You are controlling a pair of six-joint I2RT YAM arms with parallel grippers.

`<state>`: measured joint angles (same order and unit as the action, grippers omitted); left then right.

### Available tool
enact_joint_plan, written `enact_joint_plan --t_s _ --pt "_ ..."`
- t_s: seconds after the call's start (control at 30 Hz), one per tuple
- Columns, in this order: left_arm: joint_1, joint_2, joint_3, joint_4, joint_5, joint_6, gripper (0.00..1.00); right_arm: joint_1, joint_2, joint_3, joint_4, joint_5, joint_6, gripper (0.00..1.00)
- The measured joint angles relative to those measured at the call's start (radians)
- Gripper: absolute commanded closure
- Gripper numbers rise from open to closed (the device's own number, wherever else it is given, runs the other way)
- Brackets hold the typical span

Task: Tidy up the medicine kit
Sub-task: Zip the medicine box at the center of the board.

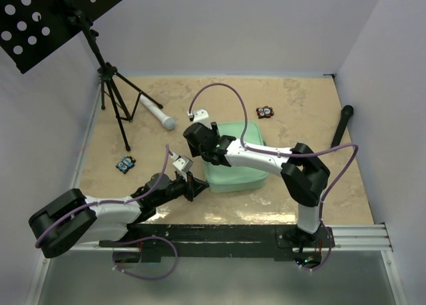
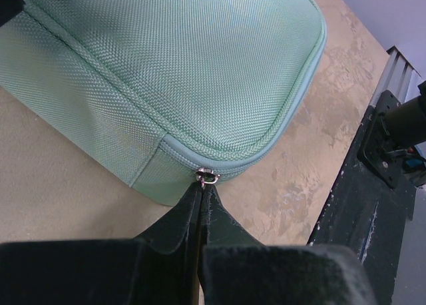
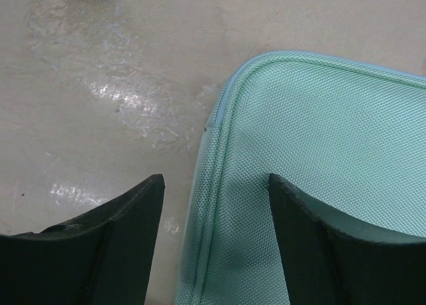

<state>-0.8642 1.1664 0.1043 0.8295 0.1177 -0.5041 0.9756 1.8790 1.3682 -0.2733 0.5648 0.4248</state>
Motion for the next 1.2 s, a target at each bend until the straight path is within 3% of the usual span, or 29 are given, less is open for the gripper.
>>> enact_joint_plan --t_s 0.1,0.2,0.33,0.47,0.6,0.73,0.8,0.97,1.2 --pt "0.0 0.0 0.0 0.0 0.0 0.0 1.0 0.005 0.005 0.008 -0.016 0.038 0.002 0.44" --pt "0.0 -0.002 -0.002 0.0 -0.001 0.0 1.0 0.005 0.013 0.008 -0.023 0.074 0.001 0.73" --pt "0.001 -0.015 -0.006 0.0 -0.015 0.0 1.0 0.008 0.016 0.008 -0.004 0.087 0.003 0.89" --pt "0.006 -0.027 -0.015 0.0 -0.03 0.0 1.0 0.008 0.021 0.008 0.011 0.098 0.005 0.87" --pt "0.006 -0.038 -0.021 -0.002 -0.042 0.0 1.0 0.008 0.027 0.008 0.021 0.1 0.005 0.54" --pt "0.006 -0.043 -0.022 -0.007 -0.047 0.001 1.0 0.008 0.042 0.012 0.021 0.103 0.002 0.46" --pt "0.006 -0.043 -0.023 -0.007 -0.051 0.002 1.0 0.008 0.055 0.027 0.011 0.108 0.0 0.56" --pt "0.007 -0.048 -0.026 -0.007 -0.077 0.004 1.0 0.0 0.069 0.04 0.008 0.123 -0.013 0.99" --pt "0.013 -0.061 -0.032 -0.008 -0.115 0.018 1.0 -0.023 0.053 0.002 0.089 0.09 -0.003 1.0"
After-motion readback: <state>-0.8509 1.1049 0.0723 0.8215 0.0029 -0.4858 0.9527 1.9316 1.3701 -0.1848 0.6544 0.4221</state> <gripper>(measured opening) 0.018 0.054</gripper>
